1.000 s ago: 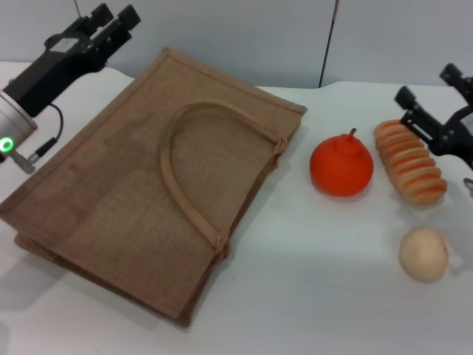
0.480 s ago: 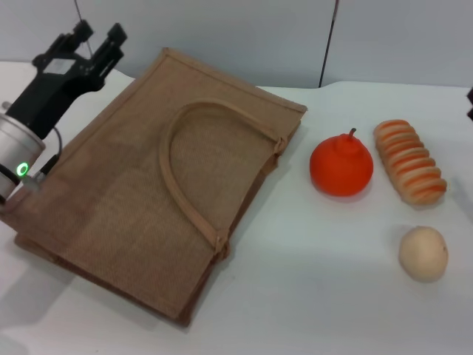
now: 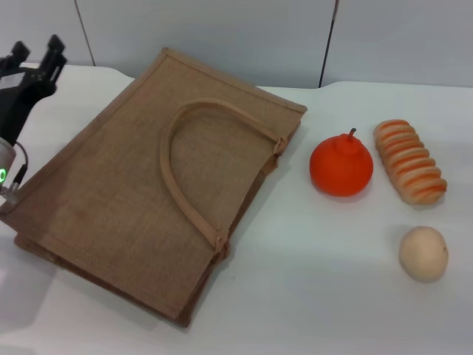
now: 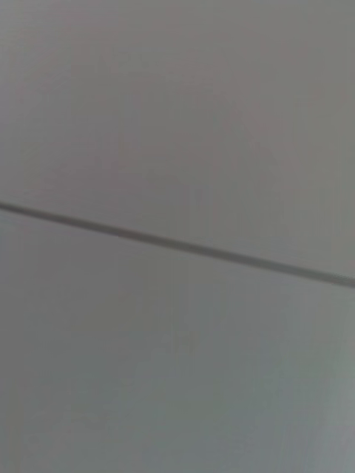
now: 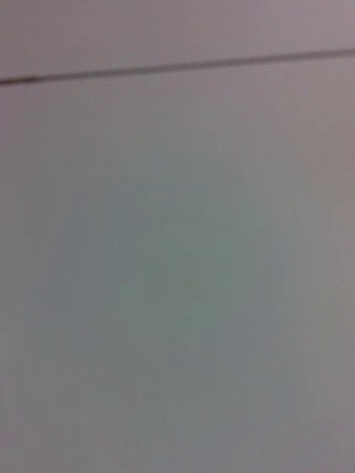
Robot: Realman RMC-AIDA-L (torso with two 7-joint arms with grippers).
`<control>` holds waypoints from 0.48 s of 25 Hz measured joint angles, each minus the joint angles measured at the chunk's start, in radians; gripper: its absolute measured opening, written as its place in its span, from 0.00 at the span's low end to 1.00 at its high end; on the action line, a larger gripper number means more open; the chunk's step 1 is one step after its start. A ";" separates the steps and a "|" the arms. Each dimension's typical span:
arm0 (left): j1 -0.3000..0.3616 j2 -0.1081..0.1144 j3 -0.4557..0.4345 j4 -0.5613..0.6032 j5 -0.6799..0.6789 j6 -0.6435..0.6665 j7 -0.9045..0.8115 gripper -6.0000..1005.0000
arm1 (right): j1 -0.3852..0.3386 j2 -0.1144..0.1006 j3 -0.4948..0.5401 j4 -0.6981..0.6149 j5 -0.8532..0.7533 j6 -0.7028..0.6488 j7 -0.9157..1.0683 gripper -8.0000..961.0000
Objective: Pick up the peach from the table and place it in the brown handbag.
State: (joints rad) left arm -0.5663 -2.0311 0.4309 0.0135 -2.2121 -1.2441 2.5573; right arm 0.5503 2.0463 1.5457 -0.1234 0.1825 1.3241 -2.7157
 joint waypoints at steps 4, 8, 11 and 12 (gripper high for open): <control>0.007 0.000 0.000 -0.001 -0.022 0.005 -0.003 0.68 | 0.003 0.000 0.031 -0.012 0.000 -0.022 0.006 0.90; 0.012 0.001 0.000 -0.001 -0.028 0.004 -0.006 0.68 | 0.006 0.000 0.037 -0.015 0.000 -0.027 0.007 0.90; 0.012 0.002 0.000 -0.001 -0.029 -0.001 -0.008 0.68 | 0.006 0.000 0.038 -0.015 0.000 -0.028 0.007 0.90; 0.012 0.002 0.000 -0.001 -0.029 -0.004 -0.009 0.68 | 0.007 0.000 0.038 -0.016 0.000 -0.028 0.007 0.90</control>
State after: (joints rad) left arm -0.5542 -2.0294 0.4310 0.0122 -2.2414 -1.2485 2.5484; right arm 0.5568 2.0463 1.5837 -0.1391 0.1825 1.2965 -2.7085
